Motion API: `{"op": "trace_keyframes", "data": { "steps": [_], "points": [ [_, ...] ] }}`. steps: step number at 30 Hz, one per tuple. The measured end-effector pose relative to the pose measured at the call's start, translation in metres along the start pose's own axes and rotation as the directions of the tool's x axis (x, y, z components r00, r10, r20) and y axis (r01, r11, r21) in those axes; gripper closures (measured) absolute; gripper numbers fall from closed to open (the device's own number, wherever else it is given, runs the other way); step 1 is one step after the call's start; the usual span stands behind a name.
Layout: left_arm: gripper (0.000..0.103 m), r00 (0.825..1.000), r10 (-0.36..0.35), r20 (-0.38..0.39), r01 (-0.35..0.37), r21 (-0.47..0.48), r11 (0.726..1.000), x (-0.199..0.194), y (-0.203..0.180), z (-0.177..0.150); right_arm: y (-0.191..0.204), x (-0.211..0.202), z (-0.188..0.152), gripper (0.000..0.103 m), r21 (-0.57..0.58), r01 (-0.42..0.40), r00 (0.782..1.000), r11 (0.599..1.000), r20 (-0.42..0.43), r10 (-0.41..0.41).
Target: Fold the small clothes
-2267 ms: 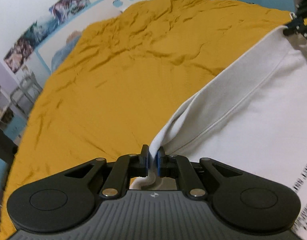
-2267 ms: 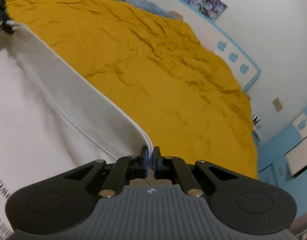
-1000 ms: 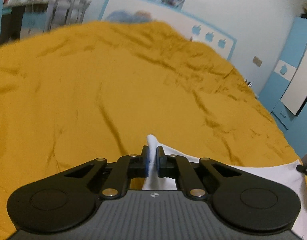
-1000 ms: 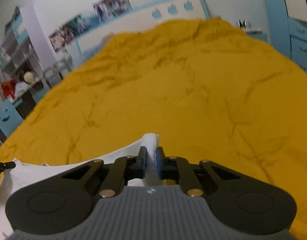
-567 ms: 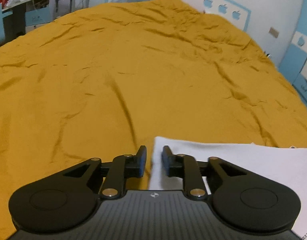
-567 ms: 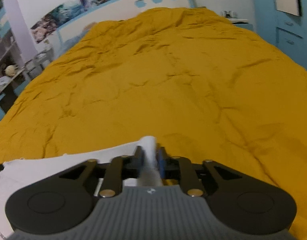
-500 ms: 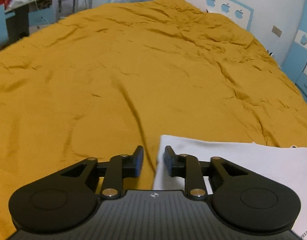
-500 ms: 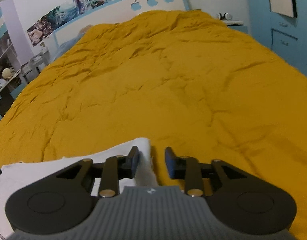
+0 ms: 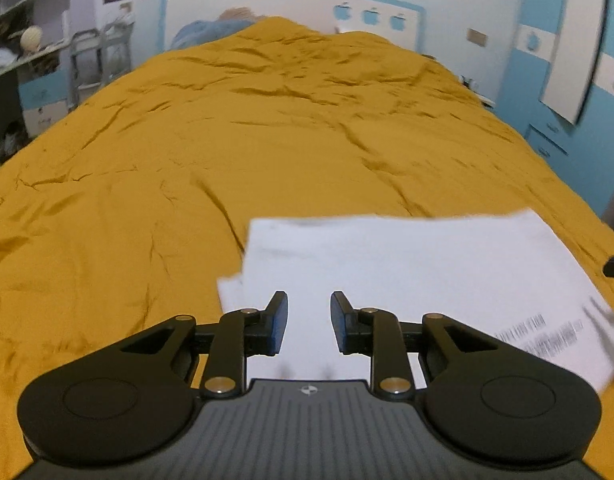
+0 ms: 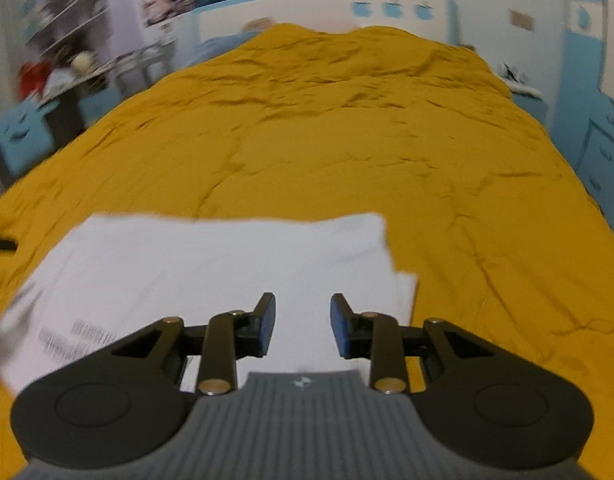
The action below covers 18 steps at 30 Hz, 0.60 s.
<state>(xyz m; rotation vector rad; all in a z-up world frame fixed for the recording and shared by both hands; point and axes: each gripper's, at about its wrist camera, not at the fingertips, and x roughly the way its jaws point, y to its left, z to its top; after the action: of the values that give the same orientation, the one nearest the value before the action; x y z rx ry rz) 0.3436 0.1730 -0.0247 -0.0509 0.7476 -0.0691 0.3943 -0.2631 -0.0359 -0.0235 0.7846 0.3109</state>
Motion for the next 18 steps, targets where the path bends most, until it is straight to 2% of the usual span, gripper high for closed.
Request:
{"op": "trace_keyframes", "data": {
  "steps": [5,8,11,14,18],
  "points": [
    [0.079,0.999,0.011,-0.034,-0.009,0.041,0.999,-0.015,-0.014,-0.044,0.025,-0.034,-0.056,0.072,-0.089,0.027,0.999,0.996,-0.026,-0.029],
    [0.082,0.996,0.040,-0.081,-0.039,0.015,0.999,-0.009,-0.013,-0.069,0.022,-0.037,-0.089,0.073,-0.065,0.070,0.996,0.995,-0.055,-0.073],
    [0.083,0.991,0.069,-0.118,-0.071,-0.005,0.997,0.002,-0.011,-0.089,0.010,-0.032,-0.114,0.073,0.012,0.088,0.992,0.996,-0.089,-0.086],
    [0.083,0.990,0.082,-0.113,-0.082,0.008,0.997,0.012,-0.007,-0.103,0.006,-0.025,-0.138,0.073,0.054,0.087,0.993,0.995,-0.078,-0.083],
    [0.083,0.989,0.098,-0.112,-0.099,-0.002,0.995,0.013,-0.010,-0.103,0.010,-0.020,-0.144,0.073,0.027,0.103,0.992,0.994,-0.069,-0.101]
  ]
}}
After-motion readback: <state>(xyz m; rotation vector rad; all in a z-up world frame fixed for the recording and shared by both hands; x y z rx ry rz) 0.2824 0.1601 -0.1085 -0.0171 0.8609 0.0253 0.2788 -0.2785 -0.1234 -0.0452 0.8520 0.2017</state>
